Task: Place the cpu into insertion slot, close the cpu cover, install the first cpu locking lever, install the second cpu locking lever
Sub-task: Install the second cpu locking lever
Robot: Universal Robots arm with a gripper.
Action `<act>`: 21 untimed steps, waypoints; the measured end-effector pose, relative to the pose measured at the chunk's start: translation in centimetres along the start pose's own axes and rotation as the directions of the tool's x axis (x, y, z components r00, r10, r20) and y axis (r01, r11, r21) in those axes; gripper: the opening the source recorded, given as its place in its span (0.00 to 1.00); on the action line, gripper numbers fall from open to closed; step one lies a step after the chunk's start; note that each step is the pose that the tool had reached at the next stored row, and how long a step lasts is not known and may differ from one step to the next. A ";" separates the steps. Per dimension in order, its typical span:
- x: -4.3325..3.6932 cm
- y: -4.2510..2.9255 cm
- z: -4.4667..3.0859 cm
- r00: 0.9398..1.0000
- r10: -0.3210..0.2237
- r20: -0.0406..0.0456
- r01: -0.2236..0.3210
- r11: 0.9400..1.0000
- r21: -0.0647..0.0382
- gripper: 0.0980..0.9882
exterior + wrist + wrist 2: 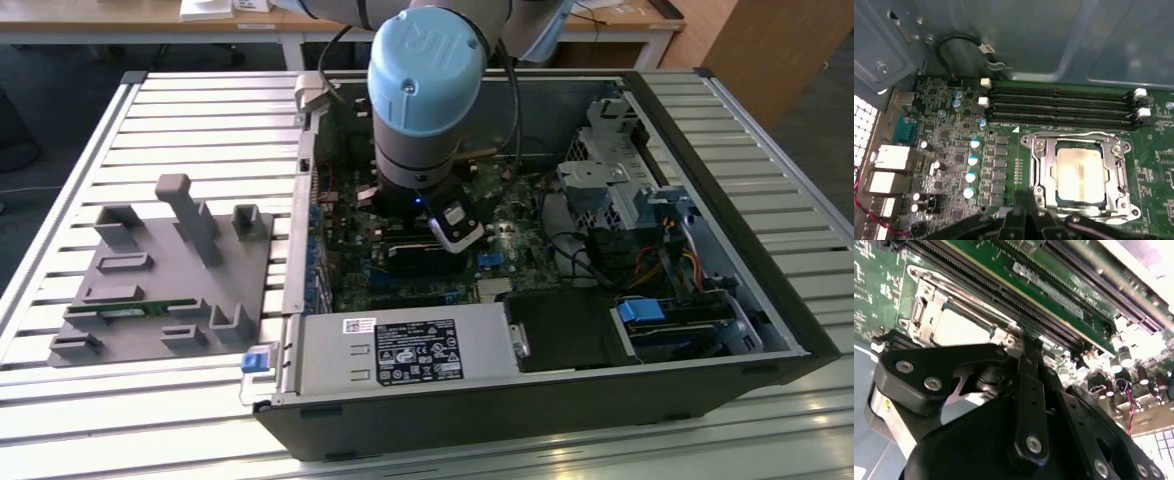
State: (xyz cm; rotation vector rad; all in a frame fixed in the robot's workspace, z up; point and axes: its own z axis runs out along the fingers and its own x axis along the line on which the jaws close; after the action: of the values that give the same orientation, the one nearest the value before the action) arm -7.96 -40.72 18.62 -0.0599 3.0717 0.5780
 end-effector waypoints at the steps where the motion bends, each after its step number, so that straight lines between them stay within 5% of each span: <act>1: 0.05 0.00 -0.01 1.000 0.000 0.000 0.000 1.000 0.000 0.03; 5: 0.17 0.07 -0.19 1.000 0.000 0.000 0.000 1.000 0.001 0.03; 21: 0.12 1.14 -2.90 1.000 0.000 0.000 0.000 1.000 0.000 0.03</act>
State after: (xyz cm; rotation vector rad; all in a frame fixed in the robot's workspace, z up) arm -8.15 -40.72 21.73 -0.0599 3.0719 0.5784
